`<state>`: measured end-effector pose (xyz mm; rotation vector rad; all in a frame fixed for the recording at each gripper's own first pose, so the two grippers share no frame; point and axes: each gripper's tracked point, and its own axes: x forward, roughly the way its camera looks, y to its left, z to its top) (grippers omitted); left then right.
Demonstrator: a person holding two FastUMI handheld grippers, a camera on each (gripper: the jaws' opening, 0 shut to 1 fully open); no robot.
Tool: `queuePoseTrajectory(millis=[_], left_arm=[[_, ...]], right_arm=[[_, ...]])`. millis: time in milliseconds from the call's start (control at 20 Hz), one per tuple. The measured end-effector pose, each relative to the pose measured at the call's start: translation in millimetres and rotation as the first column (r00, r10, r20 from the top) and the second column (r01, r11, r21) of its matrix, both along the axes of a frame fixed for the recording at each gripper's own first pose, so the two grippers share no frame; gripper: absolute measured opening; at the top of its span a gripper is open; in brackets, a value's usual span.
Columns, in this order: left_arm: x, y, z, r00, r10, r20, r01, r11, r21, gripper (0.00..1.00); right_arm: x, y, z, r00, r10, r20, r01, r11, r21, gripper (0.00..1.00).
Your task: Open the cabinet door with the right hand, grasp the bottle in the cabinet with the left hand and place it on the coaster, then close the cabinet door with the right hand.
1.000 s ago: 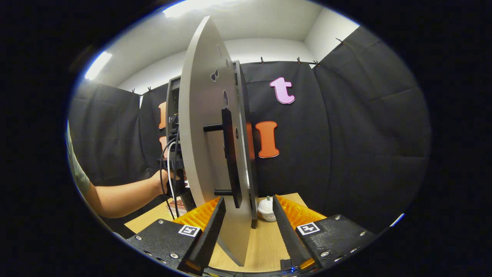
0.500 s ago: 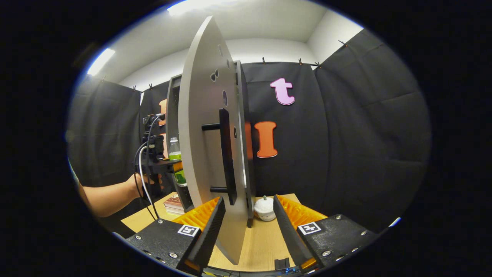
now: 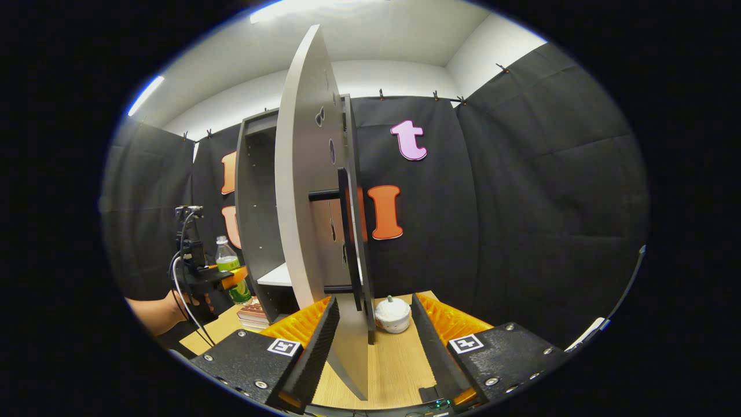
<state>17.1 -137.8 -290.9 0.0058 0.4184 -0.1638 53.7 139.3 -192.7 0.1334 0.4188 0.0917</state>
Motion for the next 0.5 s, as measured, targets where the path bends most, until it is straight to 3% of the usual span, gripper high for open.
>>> queuePoseTrajectory(millis=[500], left_arm=[[-39.7, 55.9, -40.4, 0.998, 0.06, -0.017, -0.059, 0.997, 0.044, 0.77]], right_arm=[[2.5, -8.3, 14.7, 0.996, -0.086, 0.02, 0.086, 0.996, -0.004, 0.78]])
